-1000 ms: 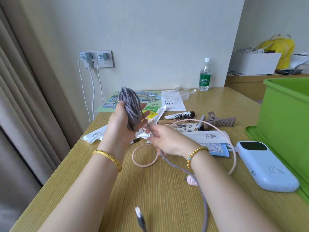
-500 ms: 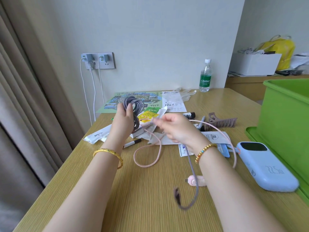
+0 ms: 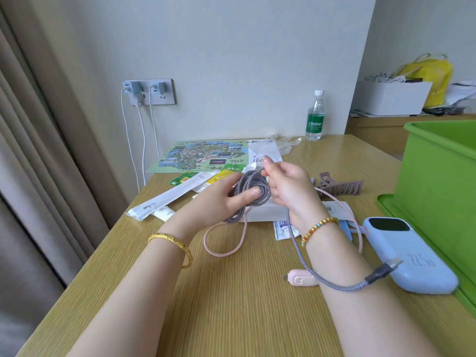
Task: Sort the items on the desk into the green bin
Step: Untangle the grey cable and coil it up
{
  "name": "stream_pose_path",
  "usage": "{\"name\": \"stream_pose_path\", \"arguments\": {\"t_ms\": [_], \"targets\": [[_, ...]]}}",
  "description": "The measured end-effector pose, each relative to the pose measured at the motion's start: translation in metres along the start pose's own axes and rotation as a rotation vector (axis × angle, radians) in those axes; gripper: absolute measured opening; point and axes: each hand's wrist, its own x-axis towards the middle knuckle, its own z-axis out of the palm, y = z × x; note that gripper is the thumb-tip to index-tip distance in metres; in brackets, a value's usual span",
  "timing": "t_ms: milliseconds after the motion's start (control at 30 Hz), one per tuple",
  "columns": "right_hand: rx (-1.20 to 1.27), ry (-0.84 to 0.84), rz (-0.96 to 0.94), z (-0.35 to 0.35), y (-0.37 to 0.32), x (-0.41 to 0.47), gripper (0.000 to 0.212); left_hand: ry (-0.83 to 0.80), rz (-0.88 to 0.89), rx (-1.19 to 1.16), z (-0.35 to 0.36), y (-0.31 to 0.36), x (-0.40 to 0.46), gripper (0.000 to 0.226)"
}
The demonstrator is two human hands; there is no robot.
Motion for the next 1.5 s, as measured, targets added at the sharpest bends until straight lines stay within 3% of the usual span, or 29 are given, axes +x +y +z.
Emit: {"name": "stream_pose_path", "arguments": {"t_ms": [167, 367, 467, 700, 867, 967, 1033, 1233, 1367, 1500], "targets": [[-0.044, 0.037, -0.083, 0.002, 0.002, 0.001, 0.028, -0.058, 0.026, 0.092, -0.003, -0.001, 0.0, 0.013], [0.002, 0.012, -0.139, 0.0, -0.004, 0.0, 0.016, 0.041, -0.11, -0.164, -0.016, 0.004, -0.004, 0.029], [-0.008, -0.074, -0.097, 0.001, -0.005, -0.005, 0.023, 0.187, -0.185, -0.363, -0.022, 0.001, -0.002, 0.034], [-0.227, -0.188, -0.048, 0.002, 0.003, -0.002, 0.019, 0.432, -0.263, -1.093, -0.032, -0.008, 0.009, 0.035], [-0.387, -0.344, -0.038, 0.011, 0.011, -0.005, 0.022, 0.56, -0.232, -1.294, -0.033, -0.014, 0.01, 0.031], [-0.506, -0.433, -0.04, 0.013, 0.012, -0.007, 0.023, 0.509, -0.174, -1.278, -0.029, -0.012, 0.012, 0.036], [-0.462, -0.486, -0.019, 0.012, 0.009, -0.009, 0.026, 0.554, -0.189, -1.29, -0.029, -0.01, 0.014, 0.036], [0.224, -0.596, 0.054, 0.002, -0.002, -0.01, 0.03, 0.751, -0.444, -1.169, -0.033, -0.018, 0.016, 0.042], [0.38, -0.636, 0.07, 0.0, -0.004, -0.009, 0.024, 0.643, -0.538, -0.679, -0.031, -0.023, 0.018, 0.05], [0.356, -0.427, -0.012, -0.002, -0.005, -0.006, 0.018, 0.453, -0.502, -0.195, -0.027, -0.018, 0.013, 0.039]]}}
